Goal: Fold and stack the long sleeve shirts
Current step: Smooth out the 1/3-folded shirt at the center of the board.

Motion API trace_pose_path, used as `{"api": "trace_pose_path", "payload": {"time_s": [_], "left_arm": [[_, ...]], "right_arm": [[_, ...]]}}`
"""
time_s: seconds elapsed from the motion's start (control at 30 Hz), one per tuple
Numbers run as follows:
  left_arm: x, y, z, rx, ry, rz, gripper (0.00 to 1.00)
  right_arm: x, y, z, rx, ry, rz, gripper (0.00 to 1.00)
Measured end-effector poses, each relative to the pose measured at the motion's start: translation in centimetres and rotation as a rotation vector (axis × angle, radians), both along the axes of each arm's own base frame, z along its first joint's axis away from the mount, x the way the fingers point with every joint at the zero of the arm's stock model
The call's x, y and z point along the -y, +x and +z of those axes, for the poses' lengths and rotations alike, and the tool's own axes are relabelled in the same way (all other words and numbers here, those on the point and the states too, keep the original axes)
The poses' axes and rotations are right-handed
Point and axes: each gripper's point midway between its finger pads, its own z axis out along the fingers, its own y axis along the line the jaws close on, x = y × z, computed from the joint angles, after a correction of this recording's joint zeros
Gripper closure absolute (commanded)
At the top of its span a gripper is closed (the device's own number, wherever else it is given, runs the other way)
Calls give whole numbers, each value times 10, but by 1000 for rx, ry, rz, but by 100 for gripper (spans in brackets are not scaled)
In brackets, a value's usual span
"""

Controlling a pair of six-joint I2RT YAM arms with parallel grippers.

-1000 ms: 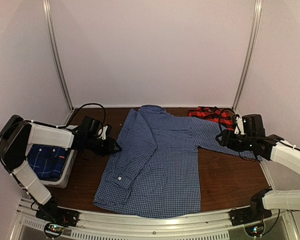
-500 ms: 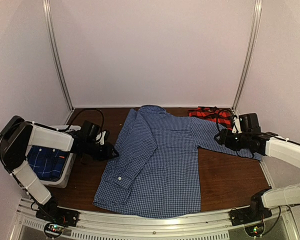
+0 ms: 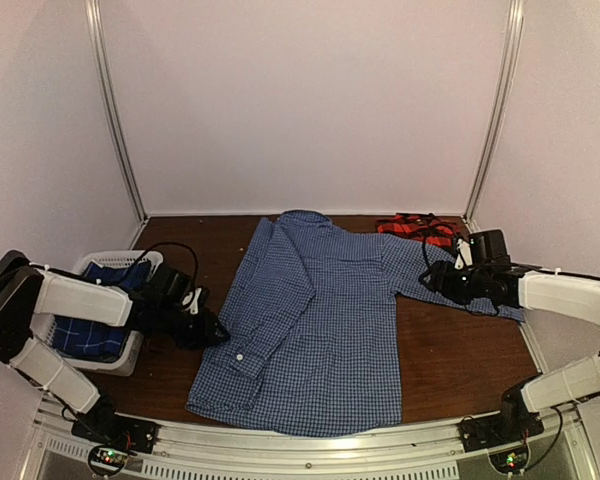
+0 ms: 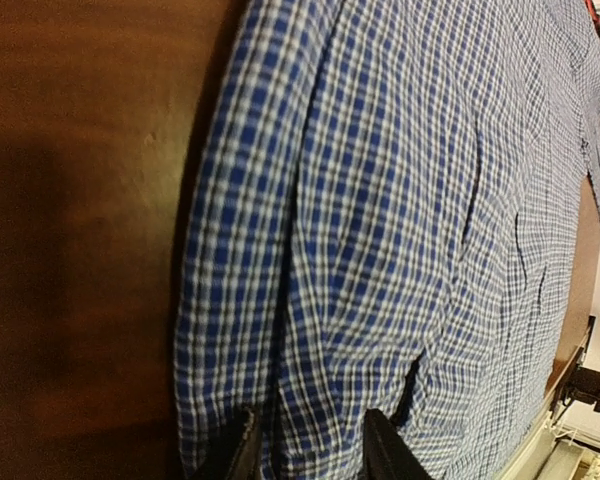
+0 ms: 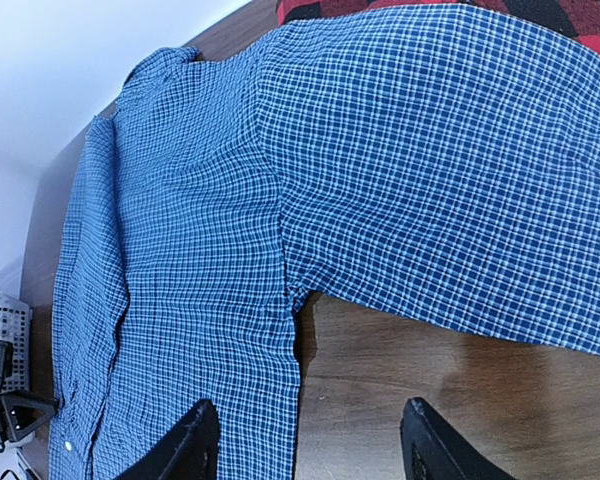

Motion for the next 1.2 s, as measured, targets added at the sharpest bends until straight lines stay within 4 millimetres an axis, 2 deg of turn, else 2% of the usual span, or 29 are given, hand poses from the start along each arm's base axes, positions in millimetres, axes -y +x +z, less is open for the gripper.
{"api": "trace_pose_path", "payload": {"time_s": [0.2, 0.43, 0.67, 0.93, 1.2], "left_arm": [[-7, -37, 1, -74, 10, 13, 62], [-21, -53, 19, -91, 18, 64, 61], [-24, -83, -3, -197, 64, 52, 61], [-23, -87, -3, -221, 64, 64, 61], [-31, -119, 2, -305, 119, 19, 61]], "right_arm": [[-10, 8, -5, -2, 35, 38, 35], [-17, 15, -17, -12, 49, 67, 35], [-23, 23, -31, -36, 60, 84, 35], [-26, 26, -32, -25, 69, 93, 35], [-26, 26, -32, -23, 65, 95, 35]]}}
